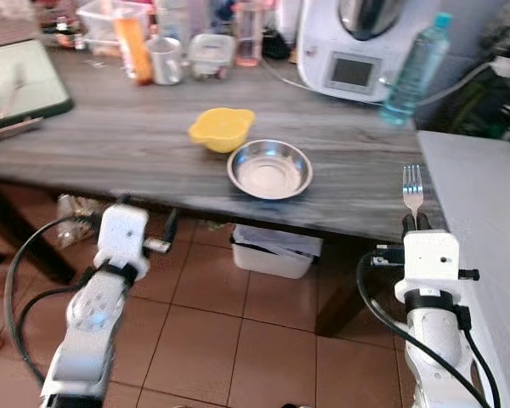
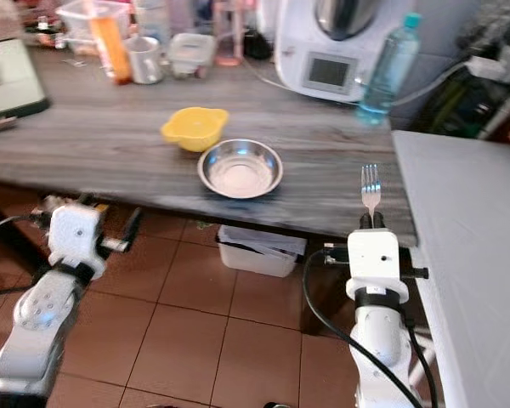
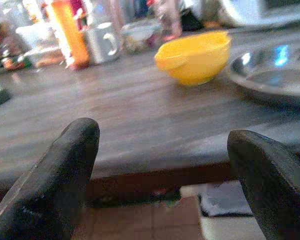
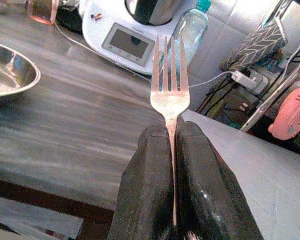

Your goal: Setting the table

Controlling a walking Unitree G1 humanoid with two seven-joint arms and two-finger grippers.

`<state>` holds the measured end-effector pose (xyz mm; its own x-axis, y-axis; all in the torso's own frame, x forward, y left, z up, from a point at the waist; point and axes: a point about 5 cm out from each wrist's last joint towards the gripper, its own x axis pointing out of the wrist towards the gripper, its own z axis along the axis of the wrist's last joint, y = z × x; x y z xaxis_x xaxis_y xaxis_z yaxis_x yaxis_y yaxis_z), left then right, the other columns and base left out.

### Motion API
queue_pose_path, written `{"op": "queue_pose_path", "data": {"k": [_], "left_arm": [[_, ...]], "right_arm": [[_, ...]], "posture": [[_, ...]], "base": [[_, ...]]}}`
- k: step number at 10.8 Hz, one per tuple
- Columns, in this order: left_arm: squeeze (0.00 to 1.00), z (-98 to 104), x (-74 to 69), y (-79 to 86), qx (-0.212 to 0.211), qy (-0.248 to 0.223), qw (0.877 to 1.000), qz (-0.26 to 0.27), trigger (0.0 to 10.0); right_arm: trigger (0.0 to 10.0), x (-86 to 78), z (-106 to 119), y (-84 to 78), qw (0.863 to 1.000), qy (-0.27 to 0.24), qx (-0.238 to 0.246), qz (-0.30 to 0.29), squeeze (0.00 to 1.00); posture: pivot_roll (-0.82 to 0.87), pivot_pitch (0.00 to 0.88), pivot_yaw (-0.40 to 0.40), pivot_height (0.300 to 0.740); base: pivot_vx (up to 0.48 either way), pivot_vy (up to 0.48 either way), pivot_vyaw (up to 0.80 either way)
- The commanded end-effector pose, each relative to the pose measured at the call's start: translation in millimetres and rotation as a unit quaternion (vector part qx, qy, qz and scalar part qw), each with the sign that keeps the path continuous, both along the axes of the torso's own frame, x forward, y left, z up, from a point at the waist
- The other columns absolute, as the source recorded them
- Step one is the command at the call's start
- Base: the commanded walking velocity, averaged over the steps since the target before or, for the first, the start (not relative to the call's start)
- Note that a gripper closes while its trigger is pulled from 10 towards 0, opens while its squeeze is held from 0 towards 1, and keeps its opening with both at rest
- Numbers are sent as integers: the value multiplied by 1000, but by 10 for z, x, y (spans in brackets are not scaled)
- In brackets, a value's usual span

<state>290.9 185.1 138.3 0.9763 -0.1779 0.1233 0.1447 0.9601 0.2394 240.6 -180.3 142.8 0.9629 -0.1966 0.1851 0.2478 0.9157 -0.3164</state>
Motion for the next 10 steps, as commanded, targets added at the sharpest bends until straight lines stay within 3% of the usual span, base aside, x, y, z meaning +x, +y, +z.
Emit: {"op": "queue_pose_path", "data": {"k": [1, 10], "left_arm": [[0, 65, 9, -70, -2, -10, 1000, -18, 10000], [0, 27, 86, -217, -22, -3, 999, -44, 10000]], "right_arm": [[10000, -41, 4, -52, 1000, -4, -3, -11, 0], [10000, -131, 41, -140, 1000, -6, -16, -26, 0]], "posture": [[125, 127, -37, 740], [69, 111, -34, 740]], "base": [[251, 0, 0], [289, 0, 0]]}}
